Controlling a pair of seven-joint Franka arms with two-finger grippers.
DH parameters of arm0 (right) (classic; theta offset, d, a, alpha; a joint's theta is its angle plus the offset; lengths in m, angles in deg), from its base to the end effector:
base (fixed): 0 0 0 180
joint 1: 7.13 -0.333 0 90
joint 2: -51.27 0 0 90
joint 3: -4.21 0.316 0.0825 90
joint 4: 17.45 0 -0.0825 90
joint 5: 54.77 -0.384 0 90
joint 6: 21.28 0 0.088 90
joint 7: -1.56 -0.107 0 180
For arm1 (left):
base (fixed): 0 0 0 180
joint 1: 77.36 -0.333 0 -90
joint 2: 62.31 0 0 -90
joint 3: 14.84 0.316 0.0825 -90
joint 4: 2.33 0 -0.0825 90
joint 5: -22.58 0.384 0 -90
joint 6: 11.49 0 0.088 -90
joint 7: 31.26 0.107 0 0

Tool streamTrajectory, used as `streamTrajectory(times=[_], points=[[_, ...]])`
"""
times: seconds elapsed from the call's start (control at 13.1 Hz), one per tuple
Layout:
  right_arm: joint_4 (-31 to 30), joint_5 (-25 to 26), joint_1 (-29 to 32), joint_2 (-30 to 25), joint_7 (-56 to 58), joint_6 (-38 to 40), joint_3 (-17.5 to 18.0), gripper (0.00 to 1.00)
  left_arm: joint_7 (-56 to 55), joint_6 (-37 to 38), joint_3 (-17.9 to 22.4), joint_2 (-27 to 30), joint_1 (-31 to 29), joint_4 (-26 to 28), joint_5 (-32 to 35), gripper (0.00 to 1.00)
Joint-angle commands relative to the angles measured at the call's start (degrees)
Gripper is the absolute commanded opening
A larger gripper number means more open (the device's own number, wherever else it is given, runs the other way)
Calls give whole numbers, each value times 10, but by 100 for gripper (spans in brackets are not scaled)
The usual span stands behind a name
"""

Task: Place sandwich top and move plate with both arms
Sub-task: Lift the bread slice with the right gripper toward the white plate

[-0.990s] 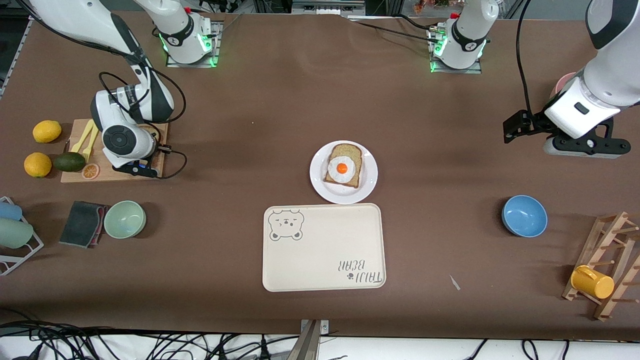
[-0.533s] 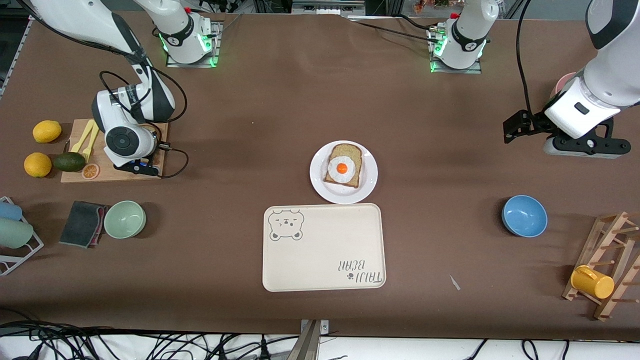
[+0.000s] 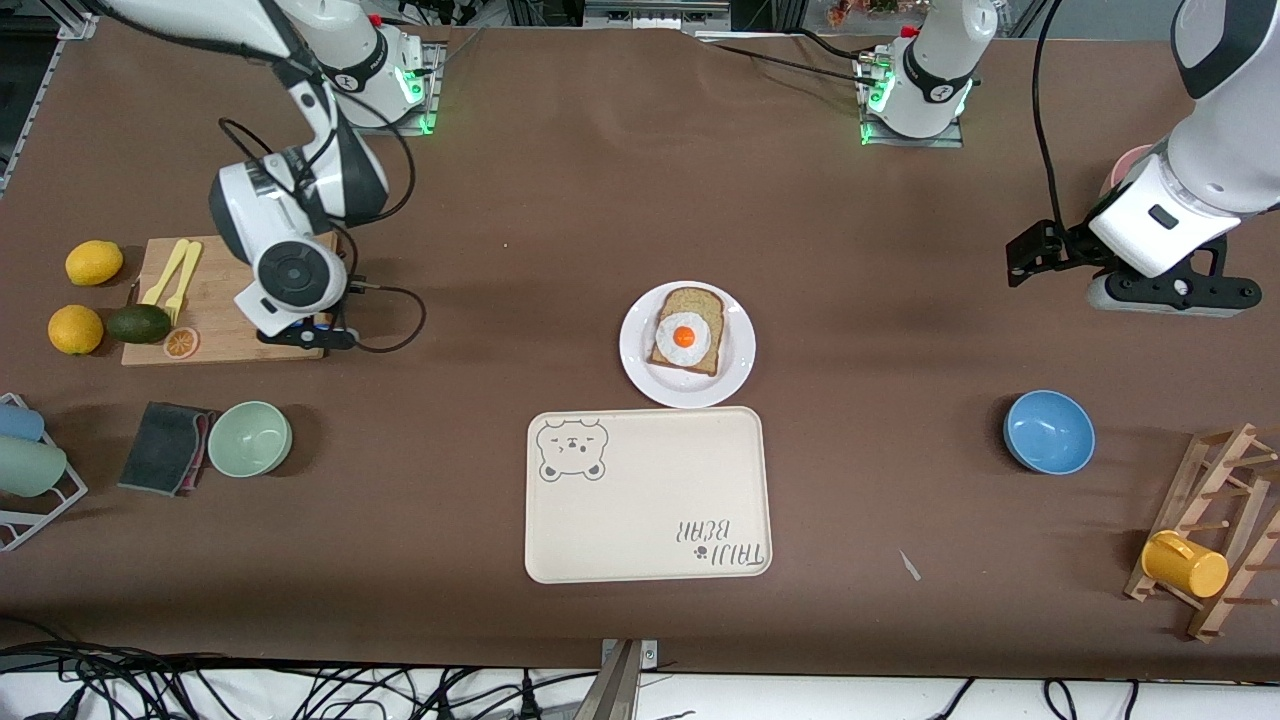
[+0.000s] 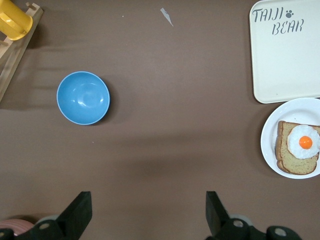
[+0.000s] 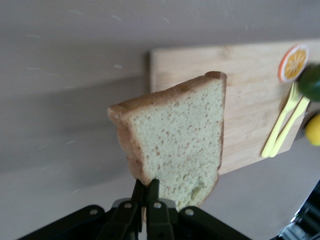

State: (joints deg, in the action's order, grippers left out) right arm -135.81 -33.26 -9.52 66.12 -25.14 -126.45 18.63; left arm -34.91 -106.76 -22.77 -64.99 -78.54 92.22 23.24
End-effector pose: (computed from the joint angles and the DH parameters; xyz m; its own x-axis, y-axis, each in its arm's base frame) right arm 0.5147 0.1234 0.2851 0.9444 -0.0483 -0.3254 0.0904 -0.9130 0.3979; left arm 0.5691 -0.0646 0.5686 0.9979 -0.0551 -0.0334 -0.0554 -0.9984 -0.0071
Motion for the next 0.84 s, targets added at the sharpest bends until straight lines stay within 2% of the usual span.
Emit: streamTrajectory(times=[0.0,0.3,0.46,0.53,0.61,0.76], points=[[64,-8,3,-11,7,38,107,0,6,7,0,-4,0,-13,-14,100],[176,-74,-13,9,-4,38,213,0,4,7,0,-5,0,-13,-14,100],[222,-63,-79,47,-58,23,216,0,4,7,0,-5,0,-13,-14,100],[258,-38,-138,78,-110,25,210,0,4,7,0,-4,0,-13,-14,100],[306,-4,-185,126,-191,29,196,0,4,7,0,-5,0,-13,-14,100],[398,0,-230,214,-279,38,192,0,4,7,0,-4,0,-13,-14,100]])
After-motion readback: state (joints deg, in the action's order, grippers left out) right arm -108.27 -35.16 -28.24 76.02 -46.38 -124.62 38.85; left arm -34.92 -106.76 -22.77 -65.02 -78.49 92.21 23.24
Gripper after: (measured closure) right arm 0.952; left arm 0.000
